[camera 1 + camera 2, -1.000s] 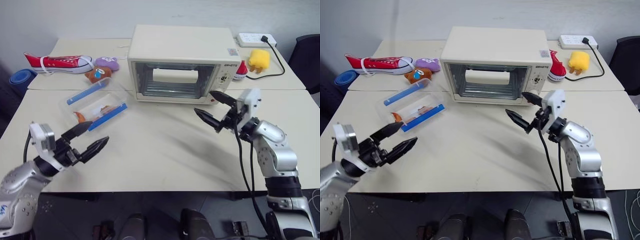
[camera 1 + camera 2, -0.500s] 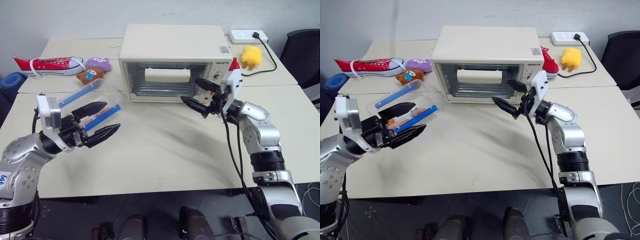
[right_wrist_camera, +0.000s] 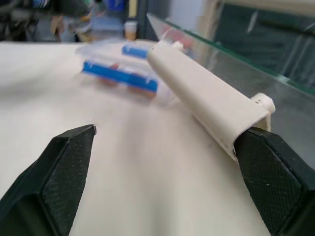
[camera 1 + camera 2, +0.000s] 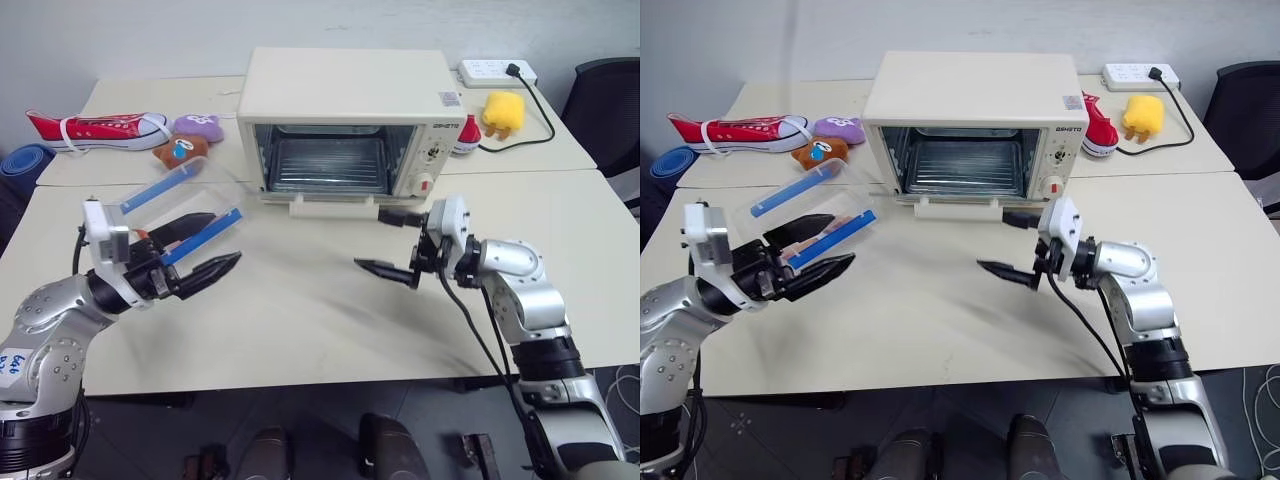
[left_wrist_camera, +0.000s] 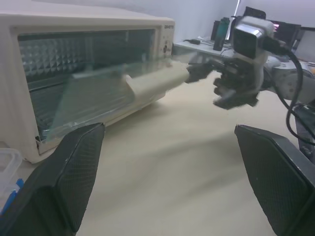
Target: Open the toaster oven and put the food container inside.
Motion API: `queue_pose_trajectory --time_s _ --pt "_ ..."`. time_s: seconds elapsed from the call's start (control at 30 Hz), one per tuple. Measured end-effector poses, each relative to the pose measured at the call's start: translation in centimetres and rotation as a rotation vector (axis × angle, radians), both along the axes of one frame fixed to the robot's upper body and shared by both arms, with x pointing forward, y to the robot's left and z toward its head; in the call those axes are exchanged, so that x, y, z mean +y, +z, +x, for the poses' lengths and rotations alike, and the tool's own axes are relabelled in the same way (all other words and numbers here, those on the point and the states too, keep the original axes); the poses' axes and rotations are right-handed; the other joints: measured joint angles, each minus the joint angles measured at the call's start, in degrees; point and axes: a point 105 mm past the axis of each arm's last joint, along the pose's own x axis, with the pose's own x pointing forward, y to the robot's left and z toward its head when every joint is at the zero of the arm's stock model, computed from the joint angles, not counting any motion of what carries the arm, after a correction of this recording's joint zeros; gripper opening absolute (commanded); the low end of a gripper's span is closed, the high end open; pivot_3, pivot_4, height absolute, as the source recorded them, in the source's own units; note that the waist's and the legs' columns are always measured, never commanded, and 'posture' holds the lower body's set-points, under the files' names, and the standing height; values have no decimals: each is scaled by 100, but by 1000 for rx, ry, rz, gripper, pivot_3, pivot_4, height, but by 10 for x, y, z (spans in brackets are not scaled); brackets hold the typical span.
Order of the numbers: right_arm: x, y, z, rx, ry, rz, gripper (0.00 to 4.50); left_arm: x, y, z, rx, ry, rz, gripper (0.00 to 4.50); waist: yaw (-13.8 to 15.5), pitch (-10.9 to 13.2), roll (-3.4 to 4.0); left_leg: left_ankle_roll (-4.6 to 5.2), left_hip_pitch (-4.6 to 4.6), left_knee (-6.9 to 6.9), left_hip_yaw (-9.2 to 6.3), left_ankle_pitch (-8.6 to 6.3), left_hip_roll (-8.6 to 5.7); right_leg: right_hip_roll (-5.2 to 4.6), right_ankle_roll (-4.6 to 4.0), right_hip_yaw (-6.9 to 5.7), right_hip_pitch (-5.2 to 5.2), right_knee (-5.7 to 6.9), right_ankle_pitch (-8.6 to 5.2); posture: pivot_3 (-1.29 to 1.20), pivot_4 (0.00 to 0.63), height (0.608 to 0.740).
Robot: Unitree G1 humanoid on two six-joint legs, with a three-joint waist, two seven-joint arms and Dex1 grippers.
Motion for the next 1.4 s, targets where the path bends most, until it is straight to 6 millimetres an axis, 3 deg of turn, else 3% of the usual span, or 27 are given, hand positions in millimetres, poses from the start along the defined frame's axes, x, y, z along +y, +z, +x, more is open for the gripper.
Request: queue_pose_trajectory --time_s 0.03,0.07,0.1,0.23,0.4,0.5,0.67,0.8,0.87,0.97,1.1,1.23,1.4 --pt "0 -1 0 2 1 -3 4500 1 0 0 -1 4 -2 3942 1 0 0 0 0 1 0 0 0 0 0 0 0 1 0 0 150 740" --pt "1 -5 -2 7 10 -13 4500 4 2 2 -4 15 -7 3563 1 0 0 0 0 3 4 0 -1 -1 0 2 0 2 0 0 150 740" --pt "1 -4 -2 -3 10 -17 4500 4 5 5 -13 17 -11 3491 -1 0 0 0 1 3 3 0 0 -1 0 2 -1 6 0 0 150 740" --pt "0 -1 2 -35 -15 -3 4500 21 32 58 -106 178 -66 2315 64 -1 -6 -4 2 10 3 5 -5 0 0 -1 -2 14 0 0 150 740" --pt "3 1 2 -52 -14 -2 4500 3 27 103 -110 205 -57 745 35 0 -10 -1 1 0 15 3 -6 -4 1 -22 -10 12 0 0 150 740" --pt "5 1 2 -55 -16 0 4500 -15 17 113 -103 148 -10 20 -10 1 -11 -1 1 0 19 3 -5 -6 1 -26 -11 12 1 0 150 740" --pt "4 5 1 -79 -42 2 4500 -36 3 116 -82 55 59 20 -16 1 -11 -1 2 2 21 3 -2 -6 1 -26 -16 21 1 0 150 740" --pt "-12 -2 -4 -71 -118 6 4500 -44 -3 113 -79 8 111 20 43 2 -13 3 0 8 22 1 -6 -11 2 -26 -12 21 1 0 150 740" --pt "-34 -13 -17 -58 -177 -7 4500 -51 -8 110 -72 -33 145 20 155 1 -15 3 -2 8 19 1 -6 -11 2 -27 -12 20 1 0 150 740" --pt "-74 -40 -37 17 -279 -48 4500 -48 -20 105 -47 -40 206 20 208 2 -19 7 -3 10 28 -1 -7 -12 2 -24 -11 17 2 0 150 740" --pt "-101 -51 -53 29 -352 -80 4500 -56 -39 96 -32 -79 336 20 196 2 -19 8 17 13 45 0 -5 -11 1 -7 -6 32 4 0 150 740" --pt "-115 -42 -55 -24 -398 -87 4500 -60 -63 91 14 -75 402 20 155 2 -19 8 21 11 48 0 -1 -9 1 -3 -8 35 4 0 150 740" --pt "-104 -13 -41 -114 -375 -5 4500 -65 -75 82 16 -37 433 20 157 2 -19 8 21 11 47 0 0 -9 1 -3 -8 34 4 0 150 740"
